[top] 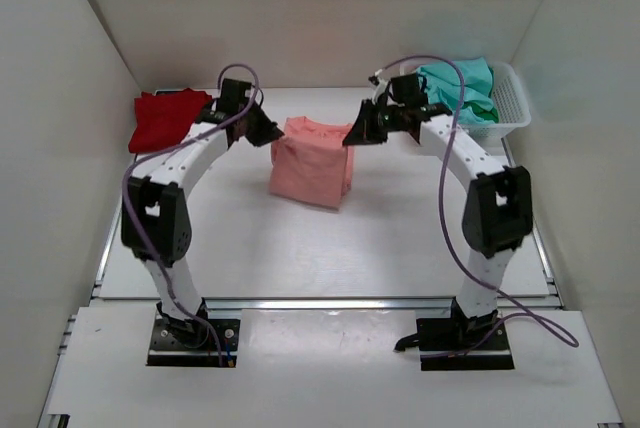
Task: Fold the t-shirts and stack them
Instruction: Fold the long partially folded tshirt into a neat square
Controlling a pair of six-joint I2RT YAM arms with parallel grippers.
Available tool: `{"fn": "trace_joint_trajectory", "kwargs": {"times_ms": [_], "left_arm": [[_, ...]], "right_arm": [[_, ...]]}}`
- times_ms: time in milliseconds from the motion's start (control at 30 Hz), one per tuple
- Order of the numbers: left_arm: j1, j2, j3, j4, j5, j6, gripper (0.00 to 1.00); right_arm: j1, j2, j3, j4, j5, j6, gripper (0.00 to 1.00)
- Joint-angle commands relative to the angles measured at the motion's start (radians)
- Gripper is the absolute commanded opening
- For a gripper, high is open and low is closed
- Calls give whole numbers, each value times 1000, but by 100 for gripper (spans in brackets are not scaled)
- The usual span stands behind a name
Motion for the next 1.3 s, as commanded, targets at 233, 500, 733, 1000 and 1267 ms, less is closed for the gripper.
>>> {"fn": "trace_joint_trajectory", "kwargs": {"times_ms": [233, 500, 733, 1000, 1267], "left_arm": [[121, 687, 881, 46, 247, -51, 70], [149, 792, 1055, -152, 316, 67, 66], [167, 535, 506, 70, 251, 110, 67], [182, 409, 220, 125, 108, 153, 69], [193, 386, 234, 193, 69, 140, 68]], "right_arm": [[-81, 697, 1092, -174, 280, 72, 22], [-81, 440, 626, -4, 345, -8, 26], [-43, 474, 623, -119, 296, -83, 19], [-12, 466, 526, -102, 294, -89, 23], [16, 469, 502, -131, 339, -92, 24]]}}
